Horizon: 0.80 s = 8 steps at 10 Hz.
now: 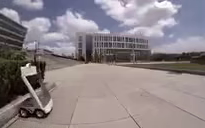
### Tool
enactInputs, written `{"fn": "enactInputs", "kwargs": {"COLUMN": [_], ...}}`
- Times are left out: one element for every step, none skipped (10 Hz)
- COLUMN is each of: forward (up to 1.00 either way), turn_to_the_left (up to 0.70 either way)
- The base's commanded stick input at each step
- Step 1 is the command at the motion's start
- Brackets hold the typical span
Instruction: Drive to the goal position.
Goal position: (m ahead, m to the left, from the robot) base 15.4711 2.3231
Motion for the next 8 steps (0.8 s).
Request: {"fn": "enactInputs", "kwargs": {"forward": [0.70,0.70,0.70,0.70,0.70,0.70,0.70,0.70], "turn_to_the_left": [0.20,0.20,0.03,0.03,0.02,0.02,0.02,0.02]}}
